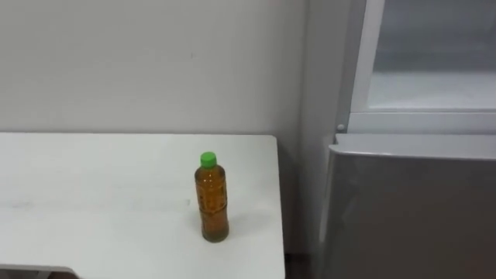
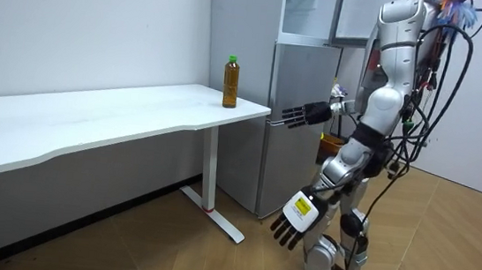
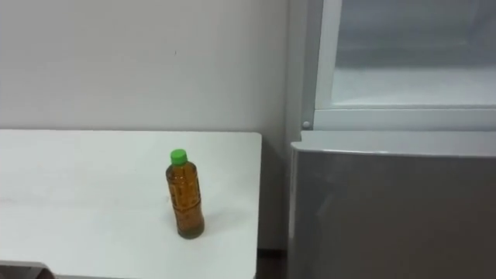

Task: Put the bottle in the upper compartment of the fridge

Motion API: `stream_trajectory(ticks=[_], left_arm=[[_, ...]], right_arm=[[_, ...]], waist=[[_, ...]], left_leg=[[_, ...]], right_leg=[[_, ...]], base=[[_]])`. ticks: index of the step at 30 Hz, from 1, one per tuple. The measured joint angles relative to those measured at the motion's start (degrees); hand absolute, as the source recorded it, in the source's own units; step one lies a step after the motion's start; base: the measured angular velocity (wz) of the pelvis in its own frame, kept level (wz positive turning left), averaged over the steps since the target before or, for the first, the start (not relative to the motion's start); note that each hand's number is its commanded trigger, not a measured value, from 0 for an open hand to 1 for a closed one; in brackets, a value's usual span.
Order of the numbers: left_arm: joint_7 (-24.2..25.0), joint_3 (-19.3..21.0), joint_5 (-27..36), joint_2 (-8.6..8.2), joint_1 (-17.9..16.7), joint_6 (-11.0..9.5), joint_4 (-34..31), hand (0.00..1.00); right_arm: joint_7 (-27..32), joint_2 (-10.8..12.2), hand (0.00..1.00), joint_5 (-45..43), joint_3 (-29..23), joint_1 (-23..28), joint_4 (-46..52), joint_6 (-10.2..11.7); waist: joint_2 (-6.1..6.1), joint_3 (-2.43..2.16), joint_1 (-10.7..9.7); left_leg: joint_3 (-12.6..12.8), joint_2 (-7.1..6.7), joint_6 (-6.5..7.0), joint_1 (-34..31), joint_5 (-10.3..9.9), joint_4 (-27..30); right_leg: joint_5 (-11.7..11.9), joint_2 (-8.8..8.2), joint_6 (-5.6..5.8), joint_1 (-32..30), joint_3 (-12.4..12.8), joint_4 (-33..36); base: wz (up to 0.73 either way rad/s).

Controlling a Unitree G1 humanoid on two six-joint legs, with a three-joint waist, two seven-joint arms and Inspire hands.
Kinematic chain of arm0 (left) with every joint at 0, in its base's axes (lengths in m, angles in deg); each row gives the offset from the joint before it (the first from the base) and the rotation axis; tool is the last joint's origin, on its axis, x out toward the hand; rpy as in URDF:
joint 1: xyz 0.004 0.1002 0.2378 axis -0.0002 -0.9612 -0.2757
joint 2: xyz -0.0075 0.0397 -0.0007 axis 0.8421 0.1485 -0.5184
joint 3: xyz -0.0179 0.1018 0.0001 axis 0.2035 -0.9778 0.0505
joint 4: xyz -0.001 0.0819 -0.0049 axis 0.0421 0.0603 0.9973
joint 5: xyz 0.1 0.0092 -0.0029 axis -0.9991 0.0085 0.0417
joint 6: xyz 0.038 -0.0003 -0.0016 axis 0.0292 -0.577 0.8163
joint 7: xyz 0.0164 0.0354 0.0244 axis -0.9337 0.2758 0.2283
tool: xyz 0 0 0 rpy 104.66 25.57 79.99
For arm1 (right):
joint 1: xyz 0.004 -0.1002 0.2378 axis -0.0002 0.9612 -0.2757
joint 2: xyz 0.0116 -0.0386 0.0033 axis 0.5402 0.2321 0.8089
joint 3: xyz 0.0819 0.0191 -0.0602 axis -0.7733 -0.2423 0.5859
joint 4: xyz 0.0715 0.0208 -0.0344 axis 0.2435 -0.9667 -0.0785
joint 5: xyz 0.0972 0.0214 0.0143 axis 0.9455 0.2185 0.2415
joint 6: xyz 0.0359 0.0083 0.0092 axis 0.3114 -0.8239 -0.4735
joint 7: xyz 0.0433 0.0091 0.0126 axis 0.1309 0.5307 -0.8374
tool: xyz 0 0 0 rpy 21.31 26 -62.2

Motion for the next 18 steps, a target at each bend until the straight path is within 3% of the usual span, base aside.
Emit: stream_trajectory(ticks=[6,18], left_arm=[[0.0,0.1,-0.1,0.63,0.3,0.1,0.0,0.00],[0.3,-1.1,-4.7,0.76,-0.4,1.5,-0.2,0.00]], right_arm=[[-1.1,-0.1,0.00,0.5,-0.1,-2.2,5.9,0.0],[-1.3,-0.8,0.00,0.6,1.5,-3.0,13.4,0.0]], waist=[[-0.92,-0.08,1.4],[-0.65,-0.15,4.3]], left_leg=[[0.0,0.15,0.10,-0.2,0.0,1.1],[-0.1,0.55,0.37,-0.9,-0.6,2.2]], right_leg=[[0.0,-0.06,0.00,0.2,-0.1,0.9],[0.4,0.16,-0.29,0.4,-0.4,0.9]], base=[[0.02],[0.01]])
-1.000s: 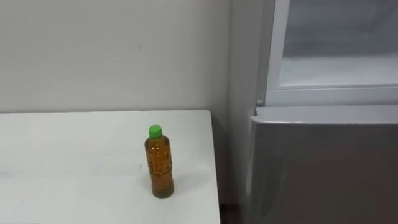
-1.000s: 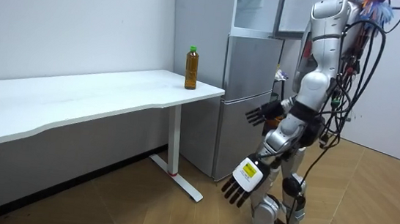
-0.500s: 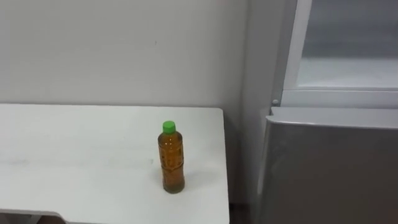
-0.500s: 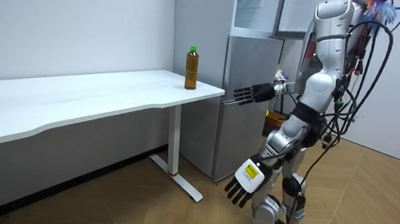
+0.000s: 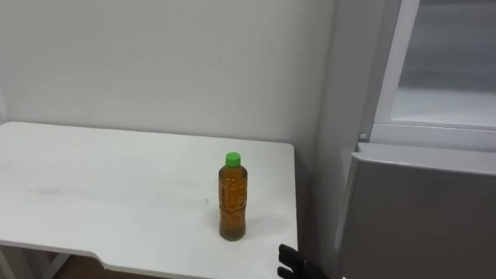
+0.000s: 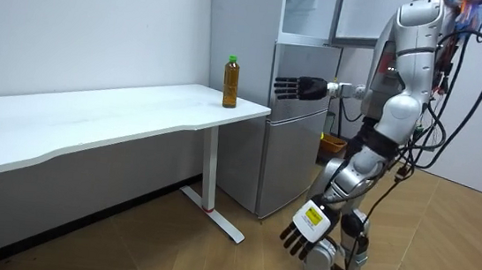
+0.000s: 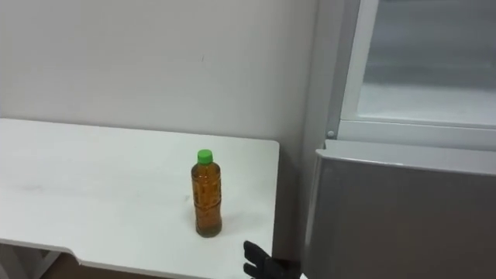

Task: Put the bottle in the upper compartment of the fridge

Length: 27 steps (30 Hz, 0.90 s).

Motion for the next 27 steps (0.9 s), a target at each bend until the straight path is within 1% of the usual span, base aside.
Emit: stream_trajectory(ticks=[1,2,6,9,11,12,16,17,20,22,27], left_arm=[[0.2,0.0,-0.8,-0.03,0.3,0.0,0.0,0.00],[0.2,0.0,-1.3,-0.03,0.3,0.0,0.0,0.00],[0.2,0.1,-1.6,-0.01,0.0,-0.1,0.1,0.00],[0.7,0.2,-1.5,0.40,0.1,-0.1,0.1,0.00],[0.7,0.2,-1.3,0.59,0.0,-0.1,0.2,0.00],[0.7,0.1,-1.2,0.63,0.1,-0.1,0.3,0.00],[0.7,0.1,-1.1,0.66,0.4,0.0,0.3,0.00],[0.7,0.0,-1.2,0.65,0.4,0.0,0.3,0.00],[0.7,0.1,-1.2,0.71,0.2,0.7,0.4,0.00],[0.8,-0.1,-1.2,0.71,0.2,1.0,0.4,0.00],[1.1,-0.5,-1.2,0.70,0.1,1.9,0.3,0.00]], right_arm=[[0.0,-0.4,0.00,0.3,0.2,-0.1,0.0,0.0],[0.0,-0.5,0.00,0.4,0.2,-0.2,0.0,0.0],[0.6,-1.4,0.00,4.2,0.3,-3.3,0.0,0.1],[1.1,-1.5,0.00,4.4,0.4,-5.2,0.0,0.2],[1.1,-1.6,0.00,4.4,0.5,-5.7,-0.1,0.2],[1.6,-1.6,0.00,4.3,0.5,-5.8,-0.1,0.2],[3.6,-1.8,0.00,4.3,0.7,-5.8,-0.1,0.2],[4.3,-1.9,0.00,4.3,0.6,-5.9,-0.2,0.2],[5.4,-2.1,0.00,4.3,0.6,-6.1,-1.1,0.1],[5.6,-2.1,0.00,4.3,0.6,-7.3,-2.4,0.1],[7.1,-2.0,0.00,4.4,0.6,-10.1,-5.9,0.1]], waist=[[-0.08,-0.04,0.2],[-0.35,-0.19,0.4],[-0.88,-0.21,1.4],[-1.92,-0.17,1.7],[-2.43,-0.20,1.7],[-2.57,-0.12,1.7],[-2.45,-0.05,1.7],[-2.35,0.03,1.8],[-2.20,0.16,1.8],[-2.26,0.23,1.8],[-2.69,0.24,2.0]], left_leg=[[-0.1,-0.02,-0.01,-0.1,0.0,0.0],[-0.2,-0.04,-0.02,-0.1,0.0,-0.1],[-0.2,-0.06,-0.05,-0.4,0.1,-0.1],[-0.3,-0.09,-0.06,-0.6,0.1,0.1],[-0.8,-0.14,-0.06,-1.1,0.1,0.4],[-1.0,-0.14,-0.06,-1.4,0.1,0.6],[-1.1,-0.11,-0.06,-1.9,0.1,0.7],[-1.1,-0.06,-0.07,-2.2,0.1,0.8],[-1.1,-0.04,-0.06,-2.5,0.1,1.0],[-1.3,-0.05,-0.06,-2.6,0.1,0.7],[-1.8,-0.06,-0.06,-3.0,0.1,1.0]], right_leg=[[0.0,0.01,0.00,0.0,-0.1,0.0],[0.0,0.00,0.00,0.0,-0.1,0.0],[0.0,0.01,-0.01,-0.4,-0.2,-0.2],[0.0,0.02,-0.01,-0.7,-0.2,-0.2],[0.0,0.01,0.01,-0.9,-0.7,-0.2],[0.0,-0.02,-0.01,-1.1,-1.0,-0.1],[0.0,-0.03,-0.01,-1.2,-1.3,-0.1],[0.0,-0.02,-0.01,-1.1,-1.4,-0.1],[0.0,-0.03,-0.01,-1.2,-1.5,0.1],[0.0,-0.05,-0.03,-1.2,-1.6,0.1],[0.1,-0.04,-0.06,-1.2,-2.3,0.1]], base=[[0.00],[0.03],[0.00],[0.00],[0.11],[0.12],[0.02],[0.00],[0.00],[0.00],[0.04]])
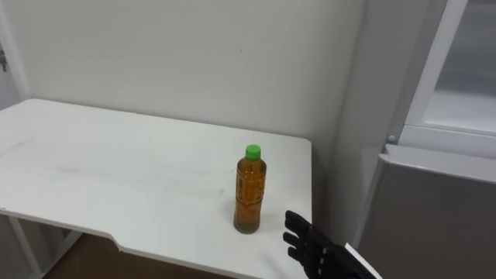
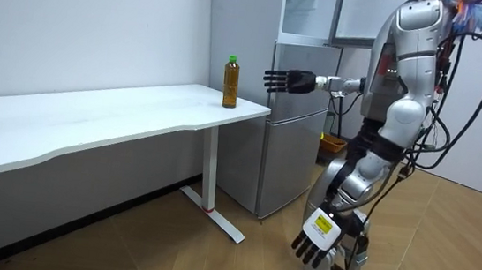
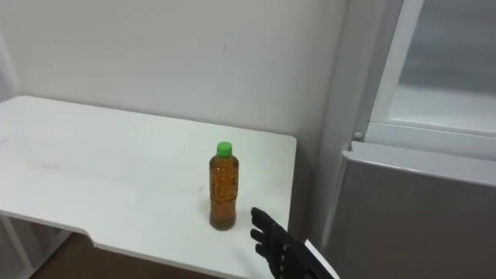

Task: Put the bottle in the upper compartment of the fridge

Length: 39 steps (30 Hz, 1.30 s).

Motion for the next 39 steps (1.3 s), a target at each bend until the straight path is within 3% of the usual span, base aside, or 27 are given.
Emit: stream_trajectory(ticks=[8,14,17,23,27,33,39], left_arm=[[0.2,0.0,-0.1,0.00,0.0,0.0,-1.1,0.00],[0.1,0.1,-0.3,-0.11,0.5,0.8,-2.8,0.00],[0.0,0.1,-0.3,-0.08,1.4,1.1,-2.5,0.00],[-0.4,-1.2,0.3,0.04,4.8,1.3,-1.8,0.00],[-0.4,-2.4,0.3,0.11,5.6,1.5,-1.8,0.00],[-0.4,-4.3,0.2,0.14,6.4,3.1,-1.8,0.00],[-0.4,-6.0,0.3,0.44,8.1,3.2,-0.7,0.00]], right_arm=[[5.3,0.0,0.00,0.0,-0.1,-5.1,-2.6,0.0],[10.9,0.3,0.00,1.9,0.0,-9.4,-5.8,0.1],[14.7,0.3,0.00,1.6,0.8,-10.9,-10.4,0.2],[19.2,0.3,0.00,2.0,2.9,-15.0,-16.8,0.7],[21.2,0.0,0.00,2.0,2.9,-18.2,-20.4,0.8],[23.9,-0.2,0.00,2.4,2.8,-20.1,-21.9,0.8],[25.4,-0.7,0.00,2.8,2.9,-21.2,-23.4,0.8]], waist=[[0.06,0.03,0.1],[0.35,0.26,2.0],[0.57,0.65,3.0],[0.50,0.66,4.2],[-0.21,1.07,4.3],[-0.54,0.97,3.8],[-0.82,1.09,4.1]], left_leg=[[-2.3,-0.32,-0.08,-1.7,0.2,1.0],[-3.2,-0.82,0.19,-4.7,1.2,0.9],[-3.8,-0.89,0.13,-5.2,1.4,0.8],[-4.5,-0.89,-0.02,-9.1,3.0,0.2],[-4.6,-0.90,-0.14,-9.2,3.3,-0.3],[-5.2,-1.34,0.09,-10.8,4.4,-0.7],[-5.6,-1.76,0.29,-11.1,5.4,-1.5]], right_leg=[[0.0,0.04,-0.02,-0.3,-2.5,-0.2],[0.3,-0.23,-0.14,-2.8,-3.1,-0.2],[0.3,-0.20,-0.15,-3.1,-3.7,-0.3],[0.7,-0.22,-0.74,-7.4,-4.2,0.5],[0.7,-0.24,-0.76,-7.7,-4.5,0.7],[0.8,-0.64,-0.95,-9.1,-5.3,0.9],[0.8,-1.19,-1.01,-9.8,-5.6,1.8]], base=[[0.14],[0.11],[0.08],[0.04],[0.02],[0.07],[0.04]])
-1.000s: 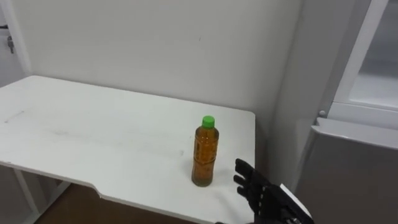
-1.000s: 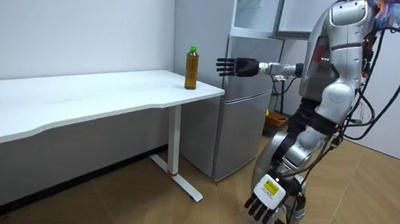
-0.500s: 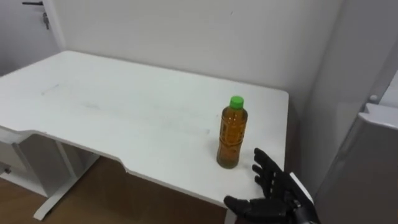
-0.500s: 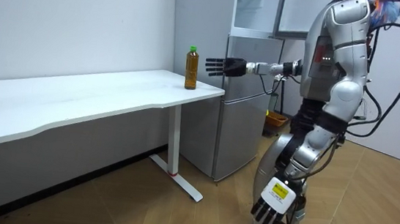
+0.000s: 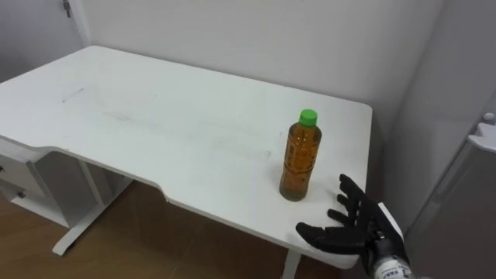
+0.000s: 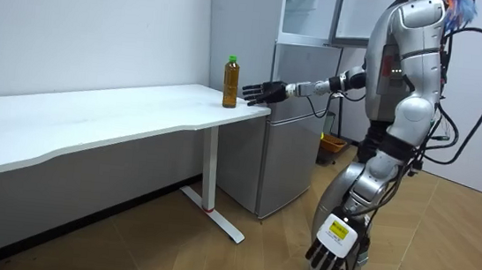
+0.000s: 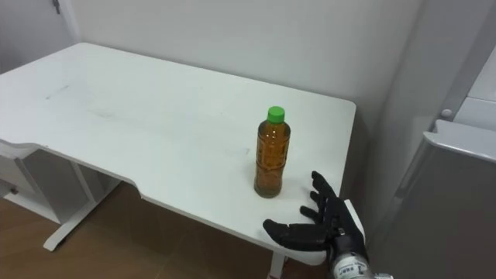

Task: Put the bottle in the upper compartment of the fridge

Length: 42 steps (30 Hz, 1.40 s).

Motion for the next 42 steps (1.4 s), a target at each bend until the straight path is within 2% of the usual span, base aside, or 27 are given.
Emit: stream_trajectory(ticks=[12,19,25,30,42], left_arm=[[0.0,-0.1,0.1,-0.10,2.3,-0.1,3.2,0.00],[-0.1,-0.1,0.1,-0.18,2.2,-0.1,3.7,0.00],[-0.2,-0.2,2.2,-0.11,1.3,-0.1,3.6,0.00],[-0.2,-0.2,2.2,-0.11,1.2,-0.1,3.6,0.00],[0.0,-0.1,2.1,-0.10,1.2,-0.1,3.2,0.00]], right_arm=[[4.2,-0.2,0.00,0.2,-0.2,-4.1,-2.8,0.0],[7.0,-0.5,0.00,-0.9,-0.7,-5.7,-2.7,0.0],[10.6,-0.5,0.00,-1.2,-0.7,-5.7,4.0,0.3],[11.1,-0.5,0.00,-1.2,-0.7,-5.7,6.2,0.9],[11.1,-0.5,0.00,-1.2,-0.7,-5.8,6.2,1.0]], waist=[[0.01,0.09,0.5],[0.27,0.26,0.5],[0.44,0.33,0.5],[0.46,0.31,0.5],[0.66,0.12,0.6]], left_leg=[[-0.7,-0.01,0.06,-2.0,0.0,1.3],[-0.8,-0.01,0.06,-2.1,0.0,1.5],[-0.8,-0.01,0.06,-1.9,0.0,1.4],[-0.8,-0.01,0.06,-1.8,0.0,1.2],[-0.8,-0.01,0.06,-1.9,0.1,1.2]], right_leg=[[0.1,0.08,-0.21,-1.0,-0.7,0.3],[0.1,0.08,-0.21,-0.9,-0.8,0.5],[0.1,0.08,-0.19,-0.8,-0.8,0.5],[0.1,0.08,-0.18,-0.8,-0.8,0.5],[0.1,0.09,-0.18,-0.8,-0.8,0.5]], base=[[0.03],[0.00],[0.00],[0.00],[0.00]])
